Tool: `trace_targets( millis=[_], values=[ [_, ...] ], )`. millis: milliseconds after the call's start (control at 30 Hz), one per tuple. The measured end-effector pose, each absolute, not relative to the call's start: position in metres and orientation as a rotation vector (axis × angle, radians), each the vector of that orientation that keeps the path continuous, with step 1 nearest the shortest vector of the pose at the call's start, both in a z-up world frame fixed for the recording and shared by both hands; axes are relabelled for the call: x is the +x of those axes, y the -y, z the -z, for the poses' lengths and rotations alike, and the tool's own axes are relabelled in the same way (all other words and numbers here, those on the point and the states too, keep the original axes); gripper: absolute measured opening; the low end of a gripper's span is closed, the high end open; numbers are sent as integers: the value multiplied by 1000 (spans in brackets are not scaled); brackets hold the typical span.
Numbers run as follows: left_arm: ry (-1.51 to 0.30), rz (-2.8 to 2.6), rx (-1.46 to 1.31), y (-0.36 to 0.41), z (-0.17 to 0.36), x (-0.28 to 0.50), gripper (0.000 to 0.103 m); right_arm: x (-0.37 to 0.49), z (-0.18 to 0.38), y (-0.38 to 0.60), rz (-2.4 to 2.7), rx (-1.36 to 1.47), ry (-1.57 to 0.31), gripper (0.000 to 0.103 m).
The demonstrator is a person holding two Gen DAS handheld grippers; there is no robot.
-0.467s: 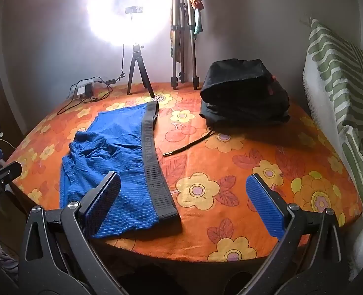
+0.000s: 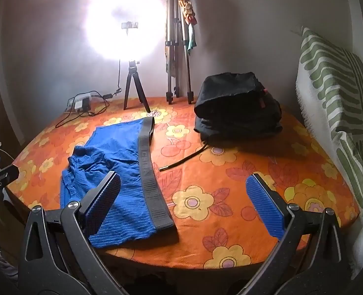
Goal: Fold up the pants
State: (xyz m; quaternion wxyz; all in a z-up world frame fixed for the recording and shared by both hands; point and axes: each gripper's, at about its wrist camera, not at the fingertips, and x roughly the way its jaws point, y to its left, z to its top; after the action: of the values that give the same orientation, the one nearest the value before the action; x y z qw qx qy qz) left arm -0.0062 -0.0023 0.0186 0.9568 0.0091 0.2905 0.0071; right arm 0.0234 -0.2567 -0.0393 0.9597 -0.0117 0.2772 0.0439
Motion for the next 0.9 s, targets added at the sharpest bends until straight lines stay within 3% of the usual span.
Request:
trace_targets(
  millis=[900],
  values=[
    [-562, -5, 31, 4, -24, -8, 103, 16, 29, 261, -26, -26, -506, 103]
  ],
)
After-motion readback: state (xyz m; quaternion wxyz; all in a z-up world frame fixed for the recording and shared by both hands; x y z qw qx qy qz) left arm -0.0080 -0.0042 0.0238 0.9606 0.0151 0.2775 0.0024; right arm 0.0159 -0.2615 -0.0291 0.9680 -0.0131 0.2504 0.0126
